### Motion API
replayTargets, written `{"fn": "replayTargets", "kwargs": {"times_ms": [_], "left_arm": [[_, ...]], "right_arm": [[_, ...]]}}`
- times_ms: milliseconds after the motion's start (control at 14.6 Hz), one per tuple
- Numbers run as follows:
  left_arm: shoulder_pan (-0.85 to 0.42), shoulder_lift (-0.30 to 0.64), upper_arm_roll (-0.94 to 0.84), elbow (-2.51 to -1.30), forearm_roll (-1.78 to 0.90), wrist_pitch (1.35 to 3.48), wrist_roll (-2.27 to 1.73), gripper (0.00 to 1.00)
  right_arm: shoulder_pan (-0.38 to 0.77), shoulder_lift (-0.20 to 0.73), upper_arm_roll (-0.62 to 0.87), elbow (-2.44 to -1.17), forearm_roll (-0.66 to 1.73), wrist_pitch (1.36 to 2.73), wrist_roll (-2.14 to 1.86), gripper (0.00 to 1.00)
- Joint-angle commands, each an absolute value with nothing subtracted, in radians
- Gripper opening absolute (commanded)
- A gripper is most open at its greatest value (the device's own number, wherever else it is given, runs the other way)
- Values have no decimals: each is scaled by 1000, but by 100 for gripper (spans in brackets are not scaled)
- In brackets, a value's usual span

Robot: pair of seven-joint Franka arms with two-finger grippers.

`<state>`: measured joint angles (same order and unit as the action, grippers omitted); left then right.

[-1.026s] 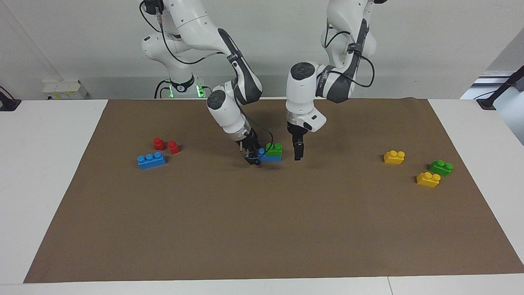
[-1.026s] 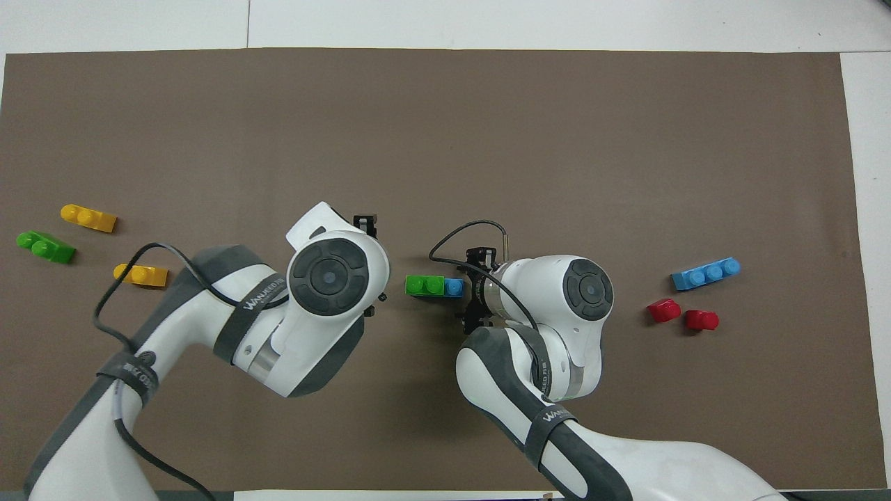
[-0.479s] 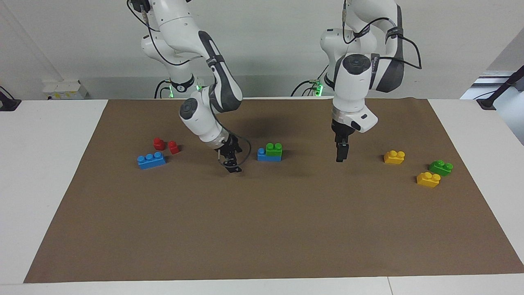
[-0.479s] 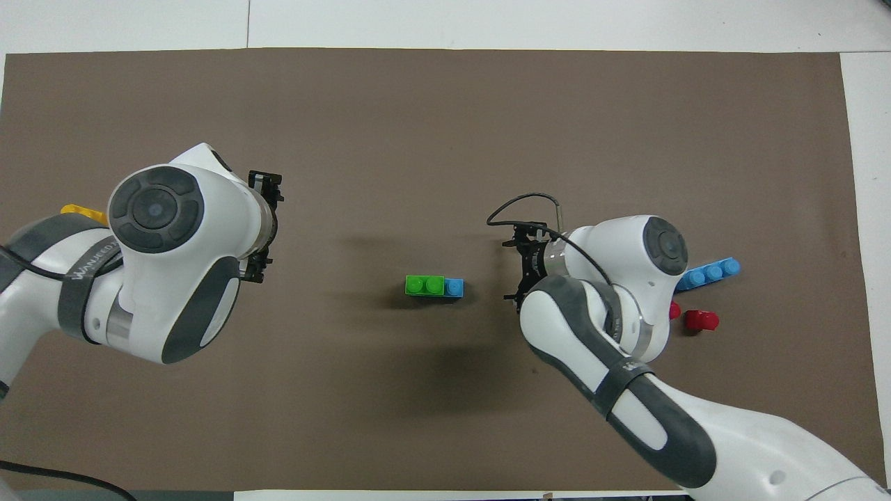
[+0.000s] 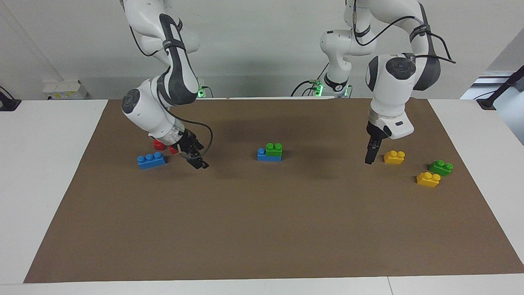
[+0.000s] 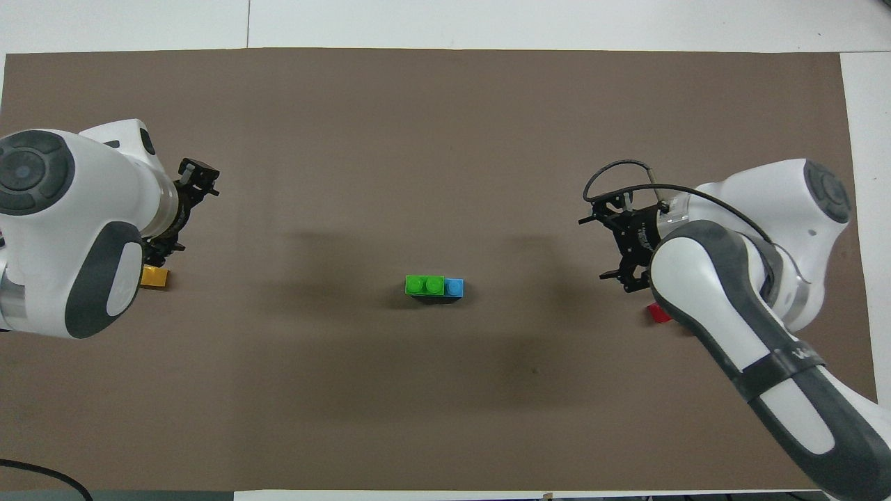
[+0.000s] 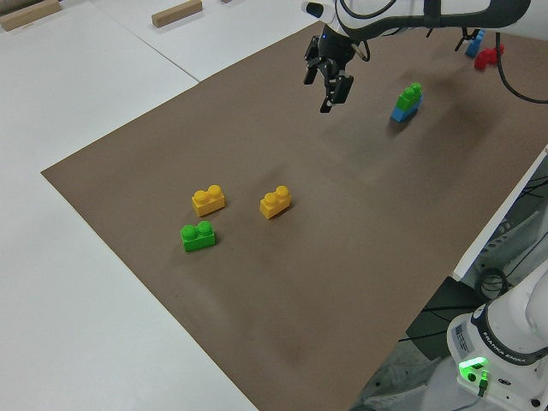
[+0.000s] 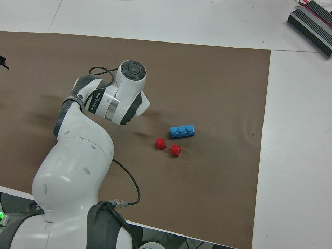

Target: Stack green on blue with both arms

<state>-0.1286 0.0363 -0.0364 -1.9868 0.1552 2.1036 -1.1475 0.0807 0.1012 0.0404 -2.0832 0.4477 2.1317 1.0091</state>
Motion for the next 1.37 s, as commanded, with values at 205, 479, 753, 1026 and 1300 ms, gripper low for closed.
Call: {"fn": "replayTargets", "kwargs": {"times_ms": [205, 479, 753, 1026, 1300], "left_arm": [[-34, 38, -46, -1918, 160, 2016, -648, 100], [-34, 37, -38, -1867, 117, 1941, -432, 100], [3, 40, -37, -1755, 46, 1798, -145, 100], [2, 38, -40, -1671, 34, 1686, -71, 100], [0, 38, -46, -1611, -6, 1580, -51, 100]], "right_arm": [[14, 55, 49, -1905, 229, 1869, 772, 100], [-52, -7, 49, -1836, 189, 1725, 504, 100], [-58, -71, 52, -1809, 74, 1634, 187, 100], [-66, -54, 52, -1723, -1, 1589, 28, 100], [-66, -41, 52, -1706, -23, 1602, 32, 100]]}}
